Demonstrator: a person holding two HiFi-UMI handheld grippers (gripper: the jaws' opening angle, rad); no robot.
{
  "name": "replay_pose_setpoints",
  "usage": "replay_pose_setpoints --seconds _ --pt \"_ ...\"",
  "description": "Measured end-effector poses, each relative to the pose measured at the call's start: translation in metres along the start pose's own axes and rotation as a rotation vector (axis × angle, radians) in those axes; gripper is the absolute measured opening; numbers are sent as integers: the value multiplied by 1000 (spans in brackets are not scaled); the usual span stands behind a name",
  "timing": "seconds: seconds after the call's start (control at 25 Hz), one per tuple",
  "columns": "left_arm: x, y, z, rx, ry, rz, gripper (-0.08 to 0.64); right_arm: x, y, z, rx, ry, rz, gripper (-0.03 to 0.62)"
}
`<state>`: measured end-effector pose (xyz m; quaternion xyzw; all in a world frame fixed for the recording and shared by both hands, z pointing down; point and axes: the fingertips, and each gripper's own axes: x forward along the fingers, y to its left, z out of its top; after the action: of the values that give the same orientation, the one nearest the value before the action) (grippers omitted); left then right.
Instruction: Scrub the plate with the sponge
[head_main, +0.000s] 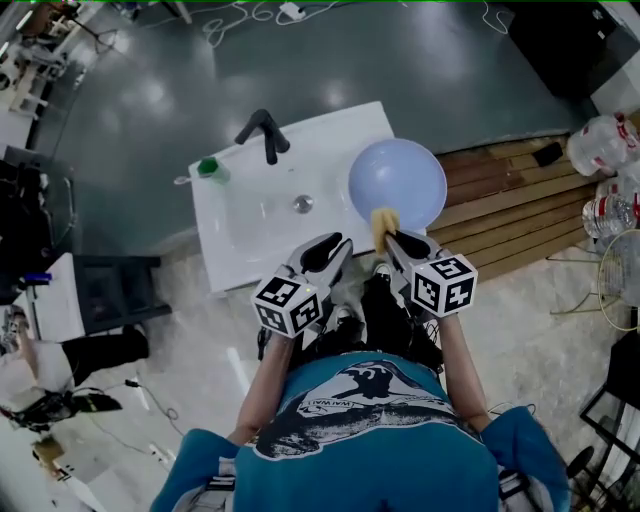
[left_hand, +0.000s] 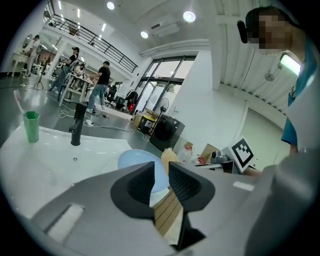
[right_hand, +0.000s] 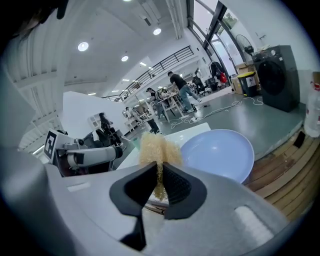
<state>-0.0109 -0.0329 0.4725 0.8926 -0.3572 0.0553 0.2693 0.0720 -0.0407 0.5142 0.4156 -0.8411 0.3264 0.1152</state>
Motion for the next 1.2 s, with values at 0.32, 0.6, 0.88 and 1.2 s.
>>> replay_pose_setpoints --seconds 0.32,0.6,0.88,1.2 --pt "-44 -28 -26 77 19 -52 76 -31 41 -26 22 -65 -50 34" --pt "-76 -53 -50 137 35 -80 20 -60 71 -56 31 -90 -75 34" --pt "-100 -68 -72 141 50 -112 12 -77 97 -76 18 -111 -80 32" --pt "-115 -83 -84 158 61 -139 12 -89 110 -92 3 -107 -87 32"
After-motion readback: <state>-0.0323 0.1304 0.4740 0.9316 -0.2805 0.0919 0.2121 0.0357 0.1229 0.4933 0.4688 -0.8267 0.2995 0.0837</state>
